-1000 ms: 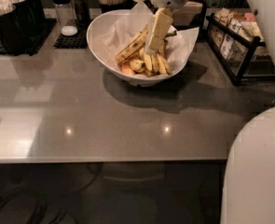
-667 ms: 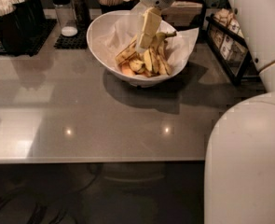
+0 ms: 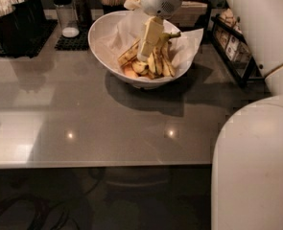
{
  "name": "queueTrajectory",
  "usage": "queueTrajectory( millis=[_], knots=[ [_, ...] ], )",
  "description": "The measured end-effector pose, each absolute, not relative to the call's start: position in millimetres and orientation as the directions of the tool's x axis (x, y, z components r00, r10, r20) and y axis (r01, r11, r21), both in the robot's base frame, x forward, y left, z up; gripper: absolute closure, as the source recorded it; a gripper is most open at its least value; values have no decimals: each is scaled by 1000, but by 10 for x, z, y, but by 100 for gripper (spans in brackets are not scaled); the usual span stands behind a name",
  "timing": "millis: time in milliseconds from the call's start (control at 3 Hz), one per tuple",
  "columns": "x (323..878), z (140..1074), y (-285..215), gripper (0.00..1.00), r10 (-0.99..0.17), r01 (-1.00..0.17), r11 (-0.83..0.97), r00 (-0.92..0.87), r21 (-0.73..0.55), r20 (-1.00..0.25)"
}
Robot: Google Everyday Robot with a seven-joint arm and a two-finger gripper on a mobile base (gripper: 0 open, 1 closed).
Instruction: Pick banana from white bowl
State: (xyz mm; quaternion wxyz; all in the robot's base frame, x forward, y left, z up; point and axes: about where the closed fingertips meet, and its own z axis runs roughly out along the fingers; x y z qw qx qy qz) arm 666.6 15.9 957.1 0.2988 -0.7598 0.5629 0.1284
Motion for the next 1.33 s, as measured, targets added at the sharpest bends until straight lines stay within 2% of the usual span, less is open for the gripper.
queueTrajectory(
  millis=[333,1000,1333],
  knots=[
    [6773,9365,232,0,-775,-944,-163,303,-287,-555],
    [6777,9361,236,34,-775,-944,-163,303,-287,-555],
    [6776,9331,254,34,-774,-945,-166,301,-281,-558]
  ],
)
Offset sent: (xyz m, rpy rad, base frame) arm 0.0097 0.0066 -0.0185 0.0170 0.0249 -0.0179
